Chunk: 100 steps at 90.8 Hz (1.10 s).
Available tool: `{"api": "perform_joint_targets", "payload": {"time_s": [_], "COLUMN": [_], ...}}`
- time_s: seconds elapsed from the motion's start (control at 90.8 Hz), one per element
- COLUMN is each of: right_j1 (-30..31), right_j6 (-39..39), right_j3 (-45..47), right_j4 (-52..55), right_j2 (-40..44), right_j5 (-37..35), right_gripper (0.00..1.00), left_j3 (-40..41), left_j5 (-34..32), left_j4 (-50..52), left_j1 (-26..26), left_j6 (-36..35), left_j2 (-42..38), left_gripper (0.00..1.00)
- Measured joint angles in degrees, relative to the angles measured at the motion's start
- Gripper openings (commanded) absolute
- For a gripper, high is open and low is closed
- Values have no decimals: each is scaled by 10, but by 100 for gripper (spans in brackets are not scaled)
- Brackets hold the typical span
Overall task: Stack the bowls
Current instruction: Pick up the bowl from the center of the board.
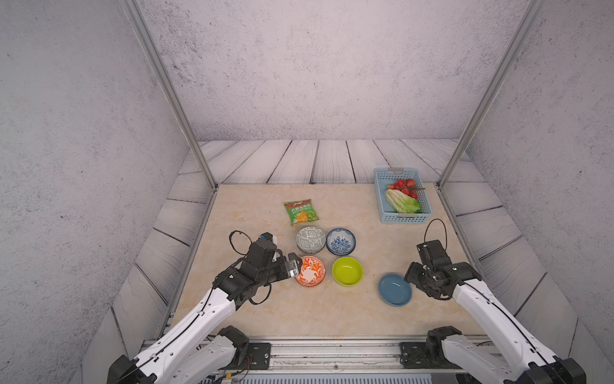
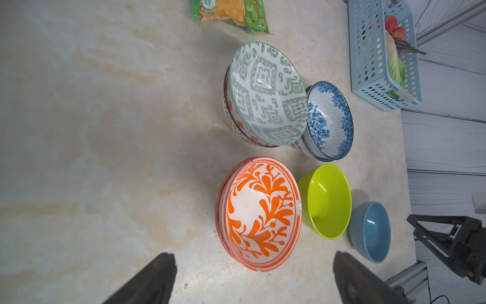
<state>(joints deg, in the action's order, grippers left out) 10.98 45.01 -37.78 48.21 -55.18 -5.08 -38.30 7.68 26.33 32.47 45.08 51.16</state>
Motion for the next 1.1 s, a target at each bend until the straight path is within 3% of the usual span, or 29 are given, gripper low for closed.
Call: {"api": "perform_joint_targets", "payload": {"time_s": [0.352,0.672,0.848,1.101], "right_j1": [-28,-28,-29,-29], "right_j6": [-31,-40,-50,-68], "right_j3": [9,9,9,9], "right_j4": [-3,-26,-37,-45], "right_j2": [-61,-83,-116,-118], "right_j5": [79,114,123,128], "right_gripper": [54,26,24,10], "left_j3": [3,3,3,3], "left_j5": [7,9,10,10], "left_j4": [-10,-22,-22,-26], "left_j1": [0,0,-2,-2], "left_j6": [3,3,3,3], "left_j2": [-4,7,7,25], "left_gripper": [100,100,100,100]}}
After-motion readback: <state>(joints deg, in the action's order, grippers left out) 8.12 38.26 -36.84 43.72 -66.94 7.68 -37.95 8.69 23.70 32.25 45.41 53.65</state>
